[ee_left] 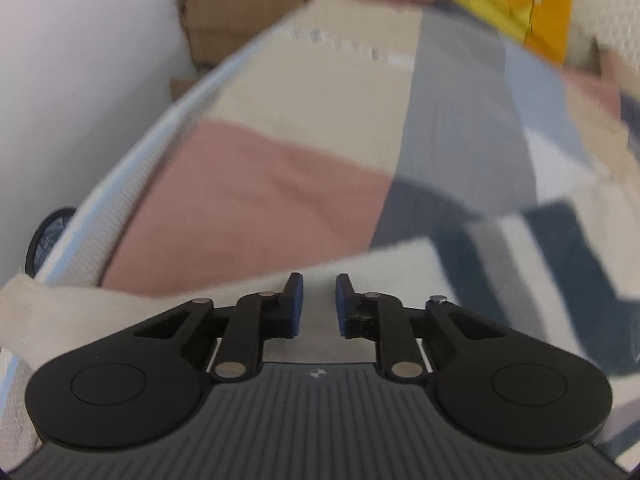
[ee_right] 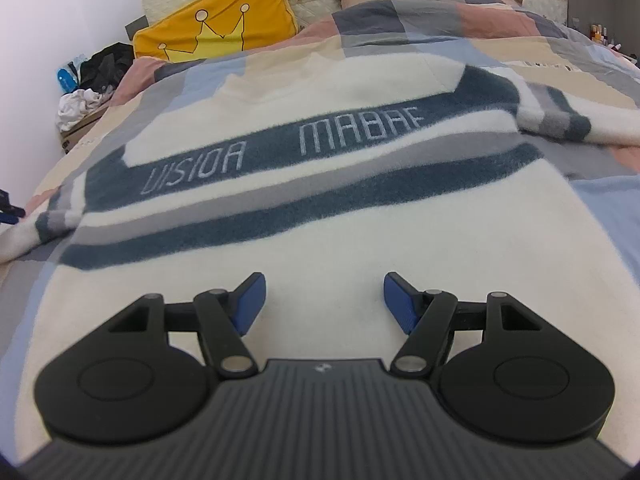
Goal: Fold large clothes
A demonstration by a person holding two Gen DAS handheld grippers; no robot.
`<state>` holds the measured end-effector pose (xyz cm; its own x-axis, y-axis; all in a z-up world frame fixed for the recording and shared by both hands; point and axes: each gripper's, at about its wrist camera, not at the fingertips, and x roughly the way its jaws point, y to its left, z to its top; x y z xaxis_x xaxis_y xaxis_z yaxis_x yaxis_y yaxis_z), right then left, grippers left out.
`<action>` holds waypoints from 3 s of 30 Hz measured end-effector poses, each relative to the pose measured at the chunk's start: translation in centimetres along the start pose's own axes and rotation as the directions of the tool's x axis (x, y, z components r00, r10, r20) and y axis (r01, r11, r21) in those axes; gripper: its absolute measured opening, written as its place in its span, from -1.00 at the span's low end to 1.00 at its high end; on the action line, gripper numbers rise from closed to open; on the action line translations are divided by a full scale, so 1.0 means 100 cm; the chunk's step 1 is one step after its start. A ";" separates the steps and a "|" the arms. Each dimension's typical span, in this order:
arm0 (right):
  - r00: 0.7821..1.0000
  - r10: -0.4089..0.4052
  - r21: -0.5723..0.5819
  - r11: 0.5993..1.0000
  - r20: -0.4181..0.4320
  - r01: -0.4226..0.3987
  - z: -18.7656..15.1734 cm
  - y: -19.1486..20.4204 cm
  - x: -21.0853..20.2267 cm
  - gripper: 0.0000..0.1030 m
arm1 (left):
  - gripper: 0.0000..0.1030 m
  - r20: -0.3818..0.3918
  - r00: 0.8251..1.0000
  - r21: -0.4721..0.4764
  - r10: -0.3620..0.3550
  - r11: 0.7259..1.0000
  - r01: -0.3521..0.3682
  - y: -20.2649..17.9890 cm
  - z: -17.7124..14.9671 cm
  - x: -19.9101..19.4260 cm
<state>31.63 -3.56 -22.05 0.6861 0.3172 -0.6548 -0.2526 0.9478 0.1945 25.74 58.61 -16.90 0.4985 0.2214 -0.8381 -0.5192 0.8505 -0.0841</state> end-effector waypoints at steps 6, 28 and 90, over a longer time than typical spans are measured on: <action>1.000 0.001 0.002 1.000 0.000 -0.001 0.001 0.001 0.002 0.36 | -0.72 -0.080 0.997 0.092 0.002 0.996 0.005 0.000 -0.008 -0.010; 1.000 0.003 0.005 1.000 0.018 -0.003 0.000 -0.002 -0.009 0.33 | -0.75 -0.039 0.996 -0.046 0.079 0.996 -0.081 0.033 -0.057 -0.071; 0.990 0.139 0.057 0.989 -0.005 -0.138 -0.014 -0.028 -0.045 0.32 | 0.05 -0.293 0.952 -0.288 -0.083 0.957 -0.005 -0.213 -0.303 -0.177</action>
<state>28.28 -7.69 -20.65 0.6412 0.4455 -0.6248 -0.3055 0.8951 0.3247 6.92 22.14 -16.60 0.3143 0.0001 -0.9493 -0.6999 0.6756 -0.2317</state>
